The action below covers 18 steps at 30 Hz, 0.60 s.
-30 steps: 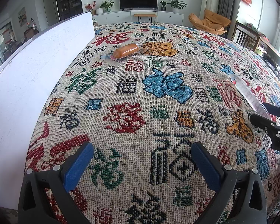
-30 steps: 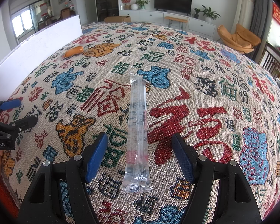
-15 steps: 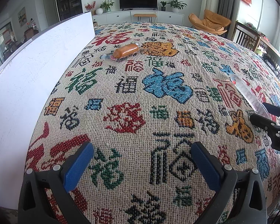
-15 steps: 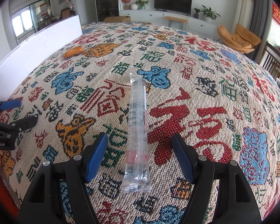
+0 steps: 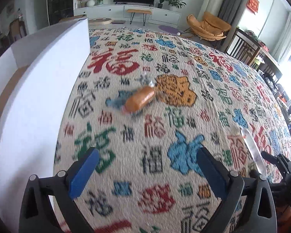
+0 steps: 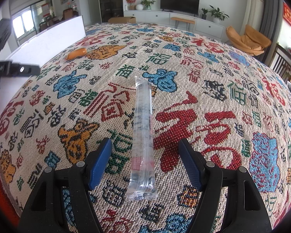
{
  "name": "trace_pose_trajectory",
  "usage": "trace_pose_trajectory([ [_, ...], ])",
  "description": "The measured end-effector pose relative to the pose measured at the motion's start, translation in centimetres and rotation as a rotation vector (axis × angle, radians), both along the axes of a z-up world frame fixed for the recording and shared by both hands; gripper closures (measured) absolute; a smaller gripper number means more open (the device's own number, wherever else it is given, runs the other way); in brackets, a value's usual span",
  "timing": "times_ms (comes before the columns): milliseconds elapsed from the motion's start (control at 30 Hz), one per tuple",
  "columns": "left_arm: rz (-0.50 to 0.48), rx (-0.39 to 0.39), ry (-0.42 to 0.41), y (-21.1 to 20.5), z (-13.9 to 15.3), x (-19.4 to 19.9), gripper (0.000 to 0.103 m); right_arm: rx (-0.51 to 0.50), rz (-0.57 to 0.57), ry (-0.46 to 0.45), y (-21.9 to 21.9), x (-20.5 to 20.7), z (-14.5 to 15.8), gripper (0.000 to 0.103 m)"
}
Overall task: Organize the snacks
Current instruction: 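Reach the left tool to the orange sausage and close on it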
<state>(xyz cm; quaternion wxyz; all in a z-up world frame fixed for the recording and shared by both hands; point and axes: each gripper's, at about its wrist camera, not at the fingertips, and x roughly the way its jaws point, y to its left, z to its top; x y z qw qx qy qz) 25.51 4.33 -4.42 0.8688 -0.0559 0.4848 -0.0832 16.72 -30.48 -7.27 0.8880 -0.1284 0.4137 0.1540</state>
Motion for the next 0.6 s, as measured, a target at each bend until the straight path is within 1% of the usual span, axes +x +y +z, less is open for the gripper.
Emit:
trace_pose_trajectory([
  [33, -0.010, 0.006, 0.004, 0.0, -0.1, 1.3, 0.017, 0.000, 0.000, 0.000, 0.0, 0.0, 0.0, 0.029],
  [100, -0.045, -0.001, 0.040, -0.4, -0.9, 4.6, 0.022, 0.000, 0.000, 0.000, 0.0, -0.1, 0.0, 0.029],
  [133, -0.064, 0.016, 0.060, -0.9, -1.6, 6.1, 0.022, 0.000, 0.000, 0.000, 0.0, 0.0, 0.0, 0.029],
  [167, -0.076, 0.046, 0.070, -1.3, -2.2, 6.9, 0.022, 0.000, 0.000, 0.000, 0.1, -0.1, 0.0, 0.029],
  [267, -0.091, 0.169, 0.073, -2.5, -3.6, 8.7, 0.022, 0.000, 0.000, 0.000, 0.0, -0.1, 0.0, 0.029],
  [300, -0.104, 0.171, 0.073, -2.5, -3.8, 8.9, 0.026, 0.000, 0.000, 0.000, 0.1, -0.1, 0.0, 0.029],
  [333, -0.114, 0.158, 0.058, -2.3, -3.8, 8.7, 0.044, 0.000, 0.000, 0.000, 0.1, -0.1, 0.0, 0.029],
  [367, -0.109, 0.159, 0.043, -2.0, -3.5, 8.5, 0.053, 0.000, 0.000, 0.000, 0.1, -0.1, -0.1, 0.029],
  [400, -0.097, 0.165, 0.040, -1.7, -3.2, 8.2, 0.066, 0.000, 0.000, 0.000, 0.0, -0.1, -0.1, 0.029],
  [433, -0.095, 0.137, 0.039, -1.3, -2.7, 7.8, 0.074, 0.000, 0.000, 0.000, 0.0, -0.1, -0.1, 0.029],
  [467, -0.088, 0.132, 0.041, -1.0, -2.4, 7.2, 0.074, 0.000, 0.000, 0.000, 0.1, -0.1, -0.1, 0.029],
  [533, -0.072, 0.139, 0.021, -0.8, -1.7, 5.4, 0.075, -0.001, 0.000, 0.000, 0.1, -0.1, -0.1, 0.029],
  [600, -0.068, 0.097, 0.028, -0.4, -1.2, 3.0, 0.075, -0.001, 0.000, 0.001, 0.1, -0.1, -0.1, 0.029],
])
